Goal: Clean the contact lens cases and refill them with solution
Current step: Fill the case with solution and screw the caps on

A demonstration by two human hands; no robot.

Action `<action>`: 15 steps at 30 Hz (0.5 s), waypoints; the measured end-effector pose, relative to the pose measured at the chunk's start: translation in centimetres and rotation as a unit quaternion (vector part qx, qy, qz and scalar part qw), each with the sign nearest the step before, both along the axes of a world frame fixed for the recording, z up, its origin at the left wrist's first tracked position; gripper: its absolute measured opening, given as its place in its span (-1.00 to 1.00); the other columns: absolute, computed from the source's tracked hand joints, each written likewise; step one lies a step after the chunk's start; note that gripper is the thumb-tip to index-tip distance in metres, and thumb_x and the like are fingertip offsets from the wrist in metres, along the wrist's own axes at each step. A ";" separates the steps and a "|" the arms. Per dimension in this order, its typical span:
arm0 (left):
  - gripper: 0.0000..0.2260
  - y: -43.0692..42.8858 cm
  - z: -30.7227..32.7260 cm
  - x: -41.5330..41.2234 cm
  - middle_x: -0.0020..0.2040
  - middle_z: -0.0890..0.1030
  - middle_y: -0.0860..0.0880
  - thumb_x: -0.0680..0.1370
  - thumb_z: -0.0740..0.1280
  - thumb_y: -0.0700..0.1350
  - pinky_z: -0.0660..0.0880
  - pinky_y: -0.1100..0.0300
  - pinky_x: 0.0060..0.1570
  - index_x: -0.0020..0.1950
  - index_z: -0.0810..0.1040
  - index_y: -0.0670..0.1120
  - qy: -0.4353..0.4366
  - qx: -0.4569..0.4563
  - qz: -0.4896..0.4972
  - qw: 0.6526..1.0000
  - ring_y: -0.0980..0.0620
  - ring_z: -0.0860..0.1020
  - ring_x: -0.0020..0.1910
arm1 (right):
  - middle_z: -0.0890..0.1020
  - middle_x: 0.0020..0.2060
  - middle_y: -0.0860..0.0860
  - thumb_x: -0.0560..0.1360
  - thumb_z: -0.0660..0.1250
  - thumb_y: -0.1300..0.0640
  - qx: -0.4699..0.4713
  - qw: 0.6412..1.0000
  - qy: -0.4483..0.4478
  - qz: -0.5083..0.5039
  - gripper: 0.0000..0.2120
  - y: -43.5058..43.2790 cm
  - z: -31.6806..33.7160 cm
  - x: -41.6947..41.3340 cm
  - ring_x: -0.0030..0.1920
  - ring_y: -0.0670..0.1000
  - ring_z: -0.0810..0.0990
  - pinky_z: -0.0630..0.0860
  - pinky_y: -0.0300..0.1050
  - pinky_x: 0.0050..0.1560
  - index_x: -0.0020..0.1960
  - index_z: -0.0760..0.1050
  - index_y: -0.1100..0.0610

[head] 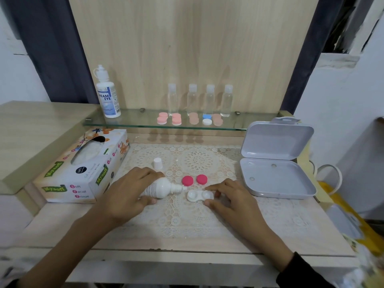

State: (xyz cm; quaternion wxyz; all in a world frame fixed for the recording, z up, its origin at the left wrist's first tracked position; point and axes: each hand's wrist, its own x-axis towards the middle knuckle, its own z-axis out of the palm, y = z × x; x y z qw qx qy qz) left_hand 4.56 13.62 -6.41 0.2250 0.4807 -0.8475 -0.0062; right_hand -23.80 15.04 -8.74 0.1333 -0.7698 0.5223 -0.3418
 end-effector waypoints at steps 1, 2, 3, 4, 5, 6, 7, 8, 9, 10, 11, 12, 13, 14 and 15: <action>-0.49 0.0 0.1 0.0 0.14 0.52 0.14 0.37 0.52 -0.08 0.43 0.14 -0.05 0.29 0.46 0.06 -0.011 -0.008 -0.003 1.000 0.15 0.40 0.07 | 0.50 -0.18 -0.21 0.43 0.36 -0.15 -0.002 1.000 0.001 -0.001 -0.75 0.0 0.0 0.0 -0.07 -0.17 0.46 0.35 -0.26 -0.16 0.09 0.60 -0.15; -0.48 0.0 0.2 -0.1 0.12 0.52 0.14 0.36 0.53 -0.08 0.42 0.17 -0.08 0.28 0.47 0.06 -0.023 -0.017 -0.006 1.000 0.12 0.42 0.06 | 0.49 -0.19 -0.22 0.42 0.33 -0.19 -0.004 1.000 0.002 -0.002 -0.72 -0.1 -0.1 0.0 -0.08 -0.17 0.46 0.33 -0.28 -0.17 0.08 0.60 -0.16; -0.47 -0.1 0.3 -0.2 0.11 0.53 0.13 0.34 0.54 -0.09 0.40 0.18 -0.11 0.27 0.48 0.05 -0.034 -0.025 -0.009 0.999 0.10 0.45 0.05 | 0.49 -0.19 -0.22 0.41 0.30 -0.21 -0.006 1.000 0.003 -0.002 -0.70 -0.1 -0.1 0.0 -0.08 -0.18 0.46 0.32 -0.29 -0.18 0.08 0.59 -0.16; -0.47 -0.1 0.5 -0.2 0.10 0.55 0.11 0.33 0.55 -0.10 0.40 0.19 -0.12 0.26 0.49 0.03 -0.042 -0.029 -0.012 0.999 0.07 0.47 0.04 | 0.49 -0.19 -0.23 0.41 0.28 -0.22 -0.007 1.000 0.004 -0.002 -0.69 -0.1 -0.2 0.0 -0.09 -0.18 0.46 0.31 -0.30 -0.19 0.08 0.59 -0.16; -0.46 -0.2 0.6 -0.2 0.09 0.56 0.09 0.32 0.56 -0.11 0.41 0.18 -0.13 0.26 0.50 0.02 -0.048 -0.033 -0.013 0.998 0.05 0.49 0.03 | 0.49 -0.19 -0.23 0.41 0.28 -0.23 -0.008 1.000 0.006 -0.003 -0.69 -0.1 -0.2 0.0 -0.09 -0.18 0.46 0.30 -0.30 -0.19 0.08 0.59 -0.17; -0.46 -0.2 0.8 -0.2 0.08 0.56 0.08 0.31 0.57 -0.11 0.43 0.16 -0.14 0.25 0.50 0.02 -0.053 -0.037 -0.013 0.998 0.03 0.51 0.01 | 0.49 -0.19 -0.23 0.41 0.28 -0.22 -0.010 1.000 0.006 -0.003 -0.69 -0.1 -0.2 0.0 -0.09 -0.18 0.45 0.30 -0.31 -0.19 0.08 0.59 -0.17; -0.45 -0.2 0.9 -0.2 0.07 0.57 0.07 0.29 0.57 -0.11 0.44 0.15 -0.15 0.24 0.50 0.02 -0.060 -0.043 -0.012 0.997 0.02 0.52 0.00 | 0.49 -0.19 -0.23 0.41 0.29 -0.21 -0.012 1.000 0.006 -0.003 -0.70 -0.1 -0.2 0.0 -0.09 -0.17 0.45 0.29 -0.31 -0.19 0.08 0.59 -0.16; -0.45 -0.1 1.0 -0.1 0.05 0.58 0.06 0.28 0.58 -0.11 0.44 0.16 -0.16 0.23 0.51 0.01 -0.069 -0.051 -0.011 0.996 0.01 0.53 -0.02 | 0.49 -0.19 -0.23 0.42 0.31 -0.20 -0.015 1.000 0.006 -0.003 -0.72 0.0 -0.3 0.0 -0.09 -0.17 0.45 0.28 -0.32 -0.20 0.08 0.59 -0.16; -0.44 -0.1 1.1 -0.1 0.03 0.59 0.05 0.25 0.60 -0.11 0.43 0.18 -0.17 0.22 0.52 0.00 -0.079 -0.057 -0.011 0.995 0.01 0.54 -0.04 | 0.49 -0.19 -0.23 0.43 0.34 -0.18 -0.018 1.000 0.007 -0.004 -0.74 0.0 -0.2 0.0 -0.09 -0.17 0.45 0.27 -0.32 -0.20 0.08 0.59 -0.16; -0.42 -0.1 1.2 -0.2 0.02 0.59 0.05 0.23 0.61 -0.11 0.41 0.20 -0.18 0.21 0.54 -0.01 -0.089 -0.061 -0.012 0.994 0.01 0.55 -0.06 | 0.49 -0.19 -0.23 0.44 0.36 -0.15 -0.019 1.000 0.009 -0.003 -0.76 0.0 -0.3 0.0 -0.09 -0.17 0.45 0.27 -0.32 -0.20 0.08 0.59 -0.15; -0.41 -0.1 1.3 -0.2 0.01 0.60 0.05 0.21 0.62 -0.11 0.39 0.21 -0.19 0.21 0.54 -0.02 -0.097 -0.065 -0.013 0.993 0.01 0.55 -0.07 | 0.49 -0.19 -0.23 0.44 0.37 -0.14 -0.020 1.000 0.010 -0.003 -0.77 0.0 -0.3 0.0 -0.10 -0.17 0.45 0.27 -0.32 -0.20 0.08 0.59 -0.15; -0.40 -0.1 1.3 -0.3 0.00 0.60 0.05 0.20 0.63 -0.10 0.39 0.21 -0.19 0.20 0.55 -0.02 -0.103 -0.070 -0.013 0.992 0.02 0.56 -0.08 | 0.49 -0.19 -0.23 0.44 0.38 -0.13 -0.020 1.000 0.012 -0.002 -0.77 0.0 -0.4 -0.1 -0.10 -0.18 0.44 0.27 -0.31 -0.21 0.08 0.59 -0.15; -0.40 -0.2 1.4 -0.4 -0.01 0.60 0.05 0.18 0.63 -0.10 0.40 0.21 -0.20 0.19 0.55 -0.03 -0.107 -0.073 -0.013 0.991 0.02 0.56 -0.09 | 0.48 -0.19 -0.23 0.45 0.38 -0.13 -0.021 1.000 0.013 -0.002 -0.77 0.0 -0.4 -0.1 -0.10 -0.18 0.44 0.27 -0.31 -0.21 0.09 0.59 -0.15; -0.39 -0.2 1.5 -0.4 -0.02 0.60 0.04 0.18 0.64 -0.09 0.42 0.20 -0.21 0.19 0.56 -0.03 -0.110 -0.076 -0.012 0.991 0.01 0.56 -0.10 | 0.48 -0.19 -0.24 0.45 0.38 -0.13 -0.021 1.000 0.014 -0.002 -0.77 0.0 -0.4 -0.1 -0.11 -0.19 0.44 0.27 -0.32 -0.21 0.09 0.59 -0.15; -0.39 -0.2 1.6 -0.6 -0.03 0.60 0.04 0.17 0.64 -0.09 0.44 0.19 -0.21 0.18 0.56 -0.03 -0.113 -0.079 -0.011 0.990 0.01 0.56 -0.11 | 0.48 -0.19 -0.24 0.45 0.38 -0.13 -0.021 1.000 0.015 -0.001 -0.77 0.0 -0.5 -0.1 -0.10 -0.19 0.44 0.27 -0.32 -0.21 0.10 0.59 -0.15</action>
